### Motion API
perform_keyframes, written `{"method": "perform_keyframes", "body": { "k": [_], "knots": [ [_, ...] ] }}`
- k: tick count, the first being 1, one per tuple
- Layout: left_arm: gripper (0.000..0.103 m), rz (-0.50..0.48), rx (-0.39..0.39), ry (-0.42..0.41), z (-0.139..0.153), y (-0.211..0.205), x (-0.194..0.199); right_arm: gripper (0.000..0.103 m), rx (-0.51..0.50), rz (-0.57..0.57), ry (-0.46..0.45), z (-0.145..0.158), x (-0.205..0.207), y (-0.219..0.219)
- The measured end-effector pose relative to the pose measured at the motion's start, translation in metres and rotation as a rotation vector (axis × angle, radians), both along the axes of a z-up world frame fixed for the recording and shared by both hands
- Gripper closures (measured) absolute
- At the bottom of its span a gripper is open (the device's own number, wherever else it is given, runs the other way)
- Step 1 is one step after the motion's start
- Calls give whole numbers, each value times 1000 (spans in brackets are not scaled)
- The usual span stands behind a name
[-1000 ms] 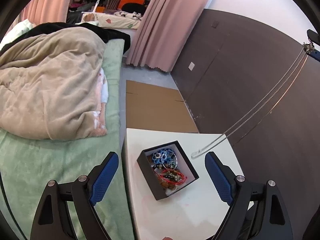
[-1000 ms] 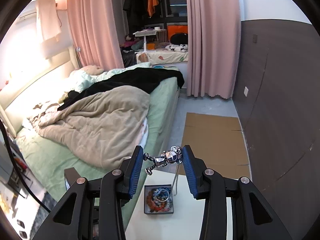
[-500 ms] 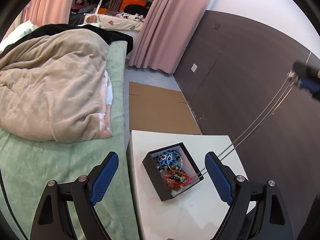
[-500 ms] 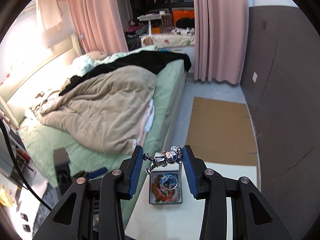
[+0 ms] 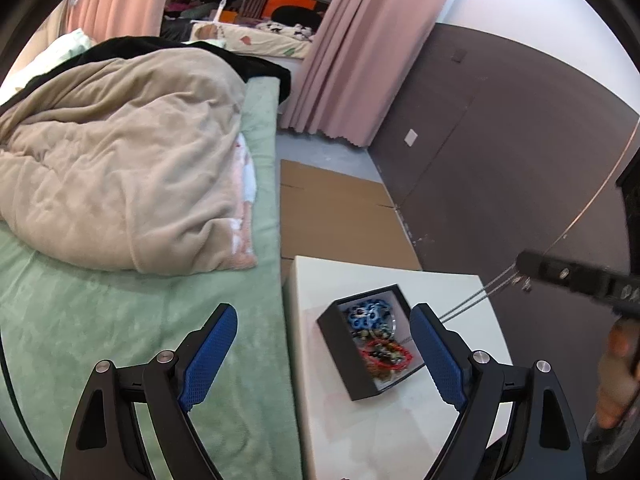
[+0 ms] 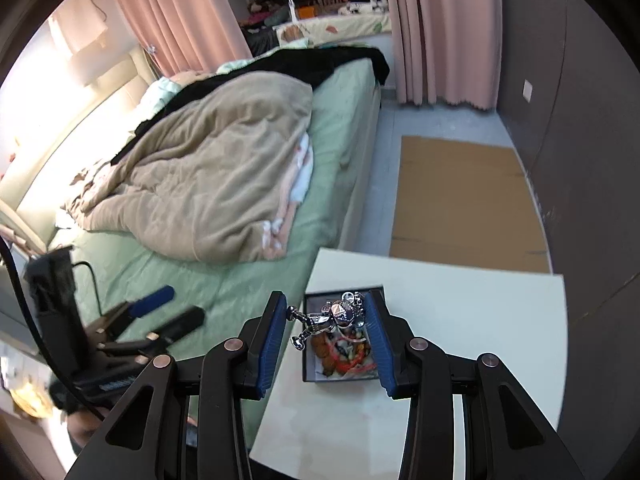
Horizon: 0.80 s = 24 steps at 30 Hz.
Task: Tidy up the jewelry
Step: 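Lower the necklace into the box and open the right tool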
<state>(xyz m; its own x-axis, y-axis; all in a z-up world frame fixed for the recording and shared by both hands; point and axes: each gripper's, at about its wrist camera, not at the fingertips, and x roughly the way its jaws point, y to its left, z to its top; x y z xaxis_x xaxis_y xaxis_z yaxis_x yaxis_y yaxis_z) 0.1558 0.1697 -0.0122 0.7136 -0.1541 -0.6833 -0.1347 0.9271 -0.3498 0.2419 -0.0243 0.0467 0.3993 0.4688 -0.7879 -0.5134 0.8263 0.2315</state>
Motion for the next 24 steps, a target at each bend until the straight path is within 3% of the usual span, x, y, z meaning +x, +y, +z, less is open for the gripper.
{"method": "perform_keyframes", "body": {
  "k": [7, 10, 14, 18, 24],
  "knots": [
    [15, 14, 22, 37, -7, 4, 3, 61, 6, -20, 136, -58, 22, -1],
    [15, 18, 5, 51, -11, 5, 4, 60, 16, -32, 174, -69, 26, -8],
    [15, 0, 37, 38, -6, -6, 5, 34, 28, -58, 150, -62, 18, -28],
    [15, -18, 48, 27, 4, -22, 5, 28, 58, -87, 138, -50, 8, -54],
    [15, -66, 98, 22, 18, -57, -3, 10, 43, -100, 119, -41, -11, -82]
  ]
}}
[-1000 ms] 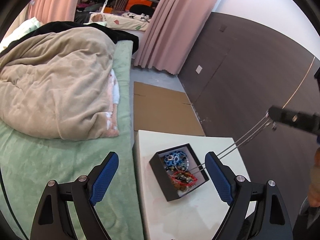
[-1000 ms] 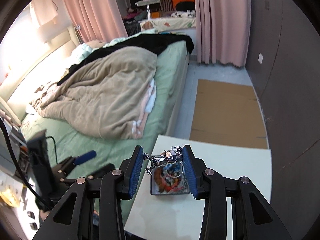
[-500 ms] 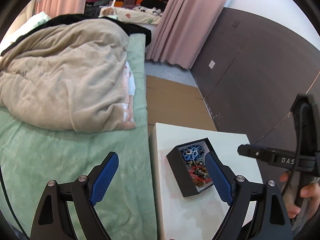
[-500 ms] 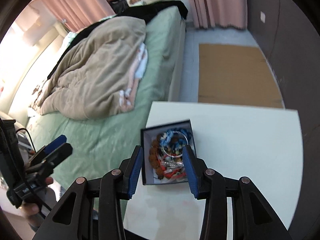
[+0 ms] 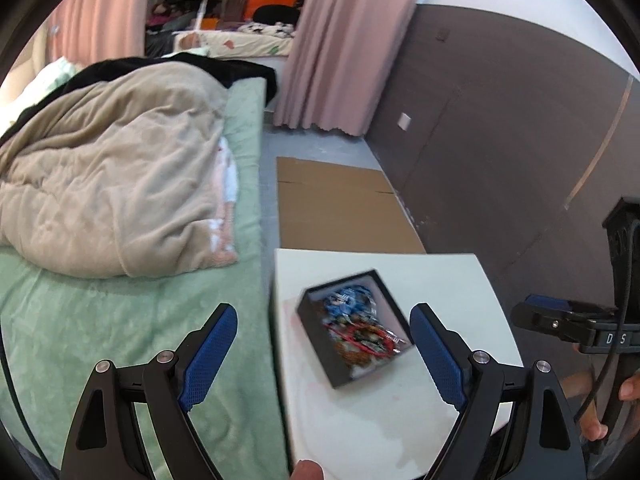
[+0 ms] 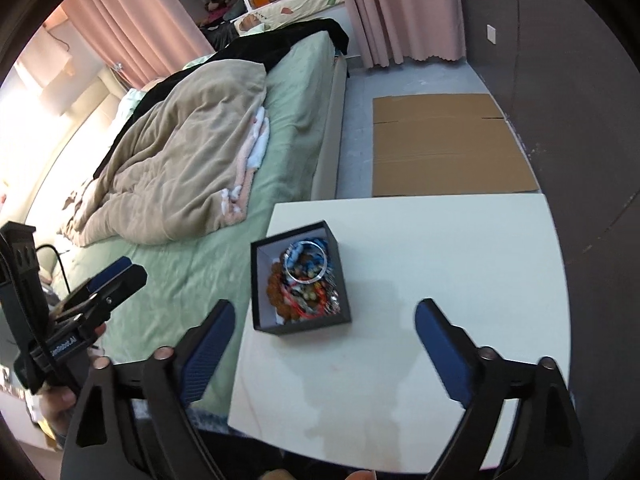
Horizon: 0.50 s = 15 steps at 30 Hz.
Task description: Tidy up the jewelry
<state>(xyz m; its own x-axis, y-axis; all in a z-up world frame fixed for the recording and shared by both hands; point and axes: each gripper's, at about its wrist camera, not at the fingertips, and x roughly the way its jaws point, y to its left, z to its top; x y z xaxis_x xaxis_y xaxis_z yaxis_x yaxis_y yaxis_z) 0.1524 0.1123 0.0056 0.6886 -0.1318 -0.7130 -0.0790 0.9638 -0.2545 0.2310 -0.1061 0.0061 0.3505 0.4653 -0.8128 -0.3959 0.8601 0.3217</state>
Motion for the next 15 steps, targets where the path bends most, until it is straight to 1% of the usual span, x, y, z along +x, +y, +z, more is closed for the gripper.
{"method": "perform_keyframes", "body": {
  "k": [3, 4, 5, 7, 10, 15],
  "knots": [
    [13, -34, 23, 5, 4, -19, -8, 7, -1, -8, -4, 1, -8, -13],
    [9, -39, 31, 3, 6, -25, -10, 0, -3, -14, -15, 2, -12, -18],
    [4, -46, 37, -4, 9, -31, -15, 0, -4, -18, -27, 3, -15, -21],
    [2, -56, 46, -23, 15, -42, -24, 0, -8, -21, -47, 6, -22, -29],
    [1, -74, 62, -35, 24, -55, -34, 0, 3, -38, -66, 11, -30, -43],
    [1, -90, 83, -63, 38, -76, -50, 0, -7, -64, -104, 18, -44, -63]
  ]
}}
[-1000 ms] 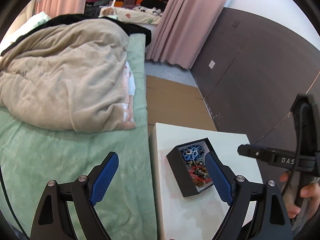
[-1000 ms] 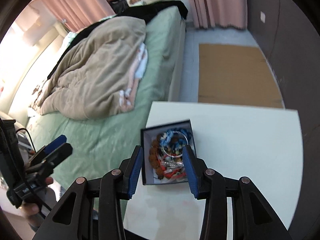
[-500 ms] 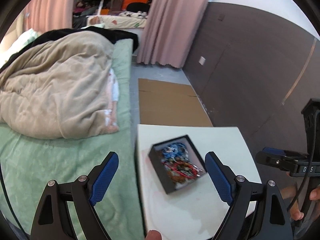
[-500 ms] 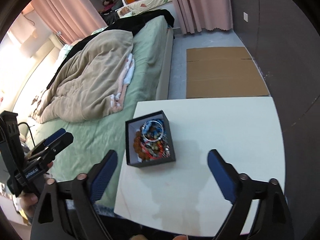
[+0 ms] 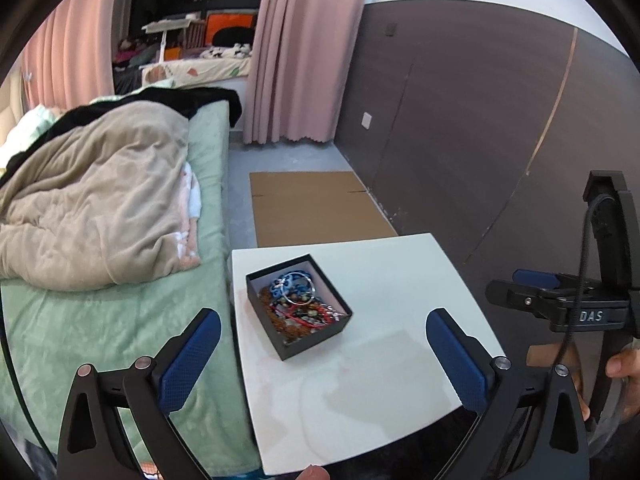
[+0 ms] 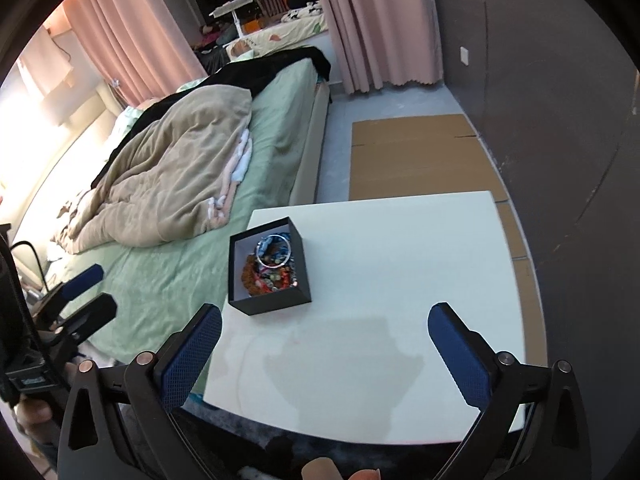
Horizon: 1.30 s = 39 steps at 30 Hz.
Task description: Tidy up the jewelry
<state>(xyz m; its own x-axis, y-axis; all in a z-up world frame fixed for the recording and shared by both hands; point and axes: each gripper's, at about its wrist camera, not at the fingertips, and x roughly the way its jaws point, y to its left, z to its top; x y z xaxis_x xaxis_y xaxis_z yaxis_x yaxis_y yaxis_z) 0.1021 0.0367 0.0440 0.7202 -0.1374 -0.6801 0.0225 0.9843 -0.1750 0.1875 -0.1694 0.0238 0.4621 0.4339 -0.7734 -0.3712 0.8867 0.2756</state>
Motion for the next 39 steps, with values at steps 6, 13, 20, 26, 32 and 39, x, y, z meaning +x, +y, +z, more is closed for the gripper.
{"method": "perform_keyframes", "body": {
  "k": [6, 13, 20, 26, 32, 39],
  "knots": [
    [1, -9, 0, -41, 12, -17, -26, 0, -3, -23, -53, 10, -21, -21],
    [1, -4, 15, -99, 29, -33, -61, 0, -7, -50, -140, 26, -58, -41],
    [1, 20, 26, -153, 42, -39, -92, 0, -2, -80, -203, 40, -94, -56],
    [1, 44, 53, -166, 42, -44, -117, 0, 28, -92, -251, 47, -124, -68],
    [1, 50, 61, -191, 39, -49, -139, 0, 28, -101, -291, 44, -148, -72],
    [1, 56, 81, -249, 43, -53, -160, 0, 30, -125, -313, 38, -175, -85]
  ]
}}
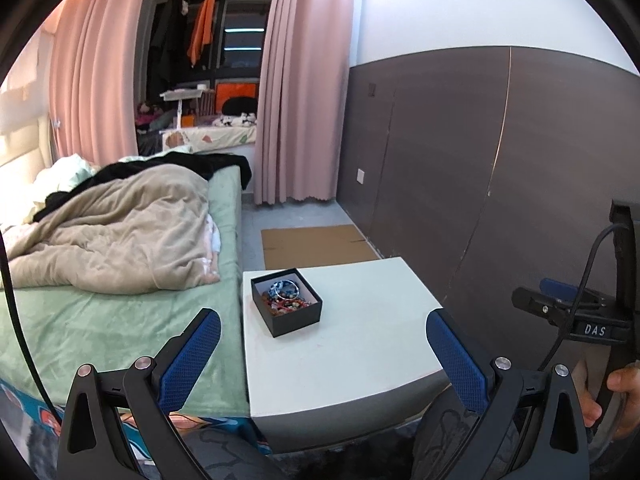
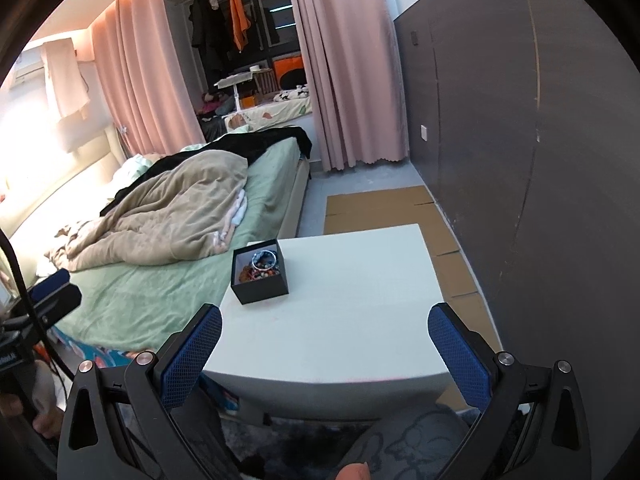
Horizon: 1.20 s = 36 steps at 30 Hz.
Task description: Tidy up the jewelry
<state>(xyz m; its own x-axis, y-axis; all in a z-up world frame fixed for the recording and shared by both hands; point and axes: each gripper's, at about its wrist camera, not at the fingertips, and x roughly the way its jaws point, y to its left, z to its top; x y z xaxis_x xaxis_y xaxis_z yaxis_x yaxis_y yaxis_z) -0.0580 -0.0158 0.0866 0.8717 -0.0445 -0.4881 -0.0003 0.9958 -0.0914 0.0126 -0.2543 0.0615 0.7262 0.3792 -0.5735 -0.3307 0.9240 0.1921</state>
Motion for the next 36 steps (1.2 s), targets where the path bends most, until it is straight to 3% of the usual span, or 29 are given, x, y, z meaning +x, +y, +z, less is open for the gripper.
{"method": "perform_keyframes", "body": {
  "k": [7, 19, 36],
  "knots": [
    [1, 21, -22, -38, -5, -1, -19, 0, -14, -19, -28, -11, -23, -10],
    [1, 20, -46, 3, -25, 3, -21, 0, -11, -22, -56, -16, -35, -10],
    [1, 39, -6, -21, -25, -2, -26, 0, -26, -34, -45, -24, -36, -4]
  ]
}}
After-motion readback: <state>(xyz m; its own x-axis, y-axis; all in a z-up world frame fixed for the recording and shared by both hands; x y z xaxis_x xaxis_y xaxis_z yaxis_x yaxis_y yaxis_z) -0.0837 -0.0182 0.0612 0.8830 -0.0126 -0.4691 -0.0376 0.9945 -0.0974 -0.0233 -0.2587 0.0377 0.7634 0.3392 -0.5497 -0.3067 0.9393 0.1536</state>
